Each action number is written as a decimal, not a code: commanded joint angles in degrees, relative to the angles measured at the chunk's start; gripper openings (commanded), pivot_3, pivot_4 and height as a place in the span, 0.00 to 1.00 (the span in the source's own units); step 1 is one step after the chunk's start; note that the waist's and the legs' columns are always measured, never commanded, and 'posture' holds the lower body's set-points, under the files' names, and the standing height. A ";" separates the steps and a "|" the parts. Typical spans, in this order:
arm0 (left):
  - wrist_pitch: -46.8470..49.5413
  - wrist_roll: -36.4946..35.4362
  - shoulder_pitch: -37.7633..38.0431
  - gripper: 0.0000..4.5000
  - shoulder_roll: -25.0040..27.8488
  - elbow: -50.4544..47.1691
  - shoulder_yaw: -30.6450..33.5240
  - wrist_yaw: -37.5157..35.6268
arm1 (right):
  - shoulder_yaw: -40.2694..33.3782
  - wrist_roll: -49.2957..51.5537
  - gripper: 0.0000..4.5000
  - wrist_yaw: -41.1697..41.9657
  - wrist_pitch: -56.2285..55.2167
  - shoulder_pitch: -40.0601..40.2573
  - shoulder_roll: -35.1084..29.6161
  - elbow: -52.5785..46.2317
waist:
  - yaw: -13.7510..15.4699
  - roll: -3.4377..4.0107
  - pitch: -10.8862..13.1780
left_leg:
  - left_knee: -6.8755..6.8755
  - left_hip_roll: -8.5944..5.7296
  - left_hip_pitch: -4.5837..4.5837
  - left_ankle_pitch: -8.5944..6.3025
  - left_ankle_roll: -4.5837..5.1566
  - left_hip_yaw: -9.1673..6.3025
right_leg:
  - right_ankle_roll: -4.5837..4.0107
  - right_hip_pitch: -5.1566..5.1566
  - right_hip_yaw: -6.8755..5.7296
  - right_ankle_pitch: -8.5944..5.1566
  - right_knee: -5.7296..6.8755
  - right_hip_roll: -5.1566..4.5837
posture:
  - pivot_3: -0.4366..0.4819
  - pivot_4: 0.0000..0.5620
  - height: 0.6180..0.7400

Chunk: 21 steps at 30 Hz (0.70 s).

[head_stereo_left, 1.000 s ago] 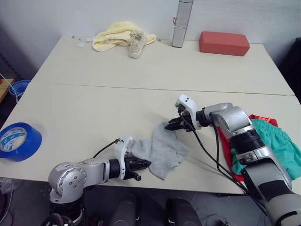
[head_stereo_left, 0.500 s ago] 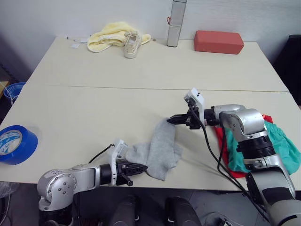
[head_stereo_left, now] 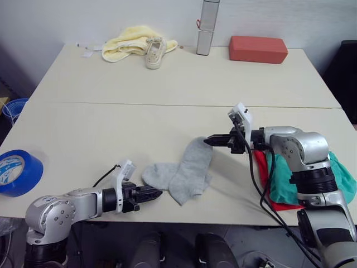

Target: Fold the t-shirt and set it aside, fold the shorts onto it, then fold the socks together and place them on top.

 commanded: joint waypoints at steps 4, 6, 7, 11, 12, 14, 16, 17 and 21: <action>1.16 -2.26 3.85 0.66 5.50 -1.13 2.26 -2.54 | -2.06 1.07 0.00 -0.50 -1.31 1.61 -1.84 -1.87 | -0.69 0.01 0.00 | -0.36 0.02 0.09 0.11 -0.12 0.06 | -0.11 -0.11 0.03 -0.06 0.00 0.00 | 0.48 0.27 1.00; 1.56 -2.83 3.87 0.66 4.13 -2.05 1.85 -1.16 | -2.32 1.29 0.00 -0.60 -1.11 2.04 -2.07 -2.23 | -0.49 0.01 0.00 | -0.59 0.02 0.07 0.24 -0.14 0.09 | -0.16 -0.25 0.04 -0.09 0.01 0.00 | 0.48 0.27 1.00; 1.40 -2.78 3.61 0.70 3.07 -2.74 1.35 -0.09 | -2.67 1.44 0.00 -0.70 -0.95 2.20 -2.26 -2.37 | -0.37 0.01 0.00 | -0.65 0.01 0.06 0.32 -0.10 0.10 | -0.18 -0.29 0.04 -0.10 0.02 0.00 | 0.48 0.27 1.00; 1.09 -4.04 0.94 0.91 -2.73 -5.24 0.48 4.32 | -3.89 1.67 0.00 -1.04 -0.65 3.10 -3.54 -2.68 | 0.57 0.02 0.00 | -0.70 -0.06 0.04 0.47 0.15 0.08 | -0.22 -0.29 0.02 -0.12 0.04 -0.02 | 0.48 0.27 1.00; 1.12 -4.64 0.19 0.99 -3.40 -5.67 0.56 4.63 | -3.98 1.75 0.00 -1.05 -0.64 3.37 -3.84 -2.78 | 0.86 0.01 0.00 | -0.66 -0.08 0.04 0.48 0.17 0.08 | -0.20 -0.26 0.02 -0.11 0.04 -0.05 | 0.48 0.27 1.00; 1.04 -5.75 -1.54 0.99 -4.59 -5.58 1.17 5.57 | -3.99 2.02 0.00 -1.09 -0.43 4.01 -4.33 -3.29 | 1.25 0.00 0.01 | -0.61 -0.09 0.04 0.50 0.23 0.09 | -0.14 -0.22 0.03 -0.08 0.02 -0.05 | 0.48 0.27 1.00; 1.10 -5.94 -3.25 0.99 -4.91 -5.04 0.79 6.13 | -4.04 2.61 0.00 -1.18 0.16 4.92 -4.58 -4.43 | 1.21 -0.04 0.03 | -0.60 -0.09 0.03 0.52 0.20 0.09 | -0.12 -0.22 0.03 -0.06 0.02 -0.04 | 0.48 0.27 1.00; 1.02 -5.61 -3.89 0.99 -4.99 -4.73 0.33 6.47 | -4.06 2.82 0.00 -1.35 0.31 5.31 -4.53 -4.95 | 1.21 -0.04 0.03 | -0.60 -0.09 0.01 0.55 0.17 0.10 | -0.11 -0.24 0.03 -0.06 0.03 -0.04 | 0.48 0.27 1.00; -0.44 -3.20 -6.15 0.99 -6.36 -2.86 -2.44 8.18 | -4.12 3.62 0.00 -2.08 0.61 6.19 -4.22 -6.10 | 1.09 -0.04 0.03 | -0.63 -0.08 0.01 0.65 0.17 0.11 | -0.11 -0.28 0.03 -0.06 0.06 -0.01 | 0.48 0.27 1.00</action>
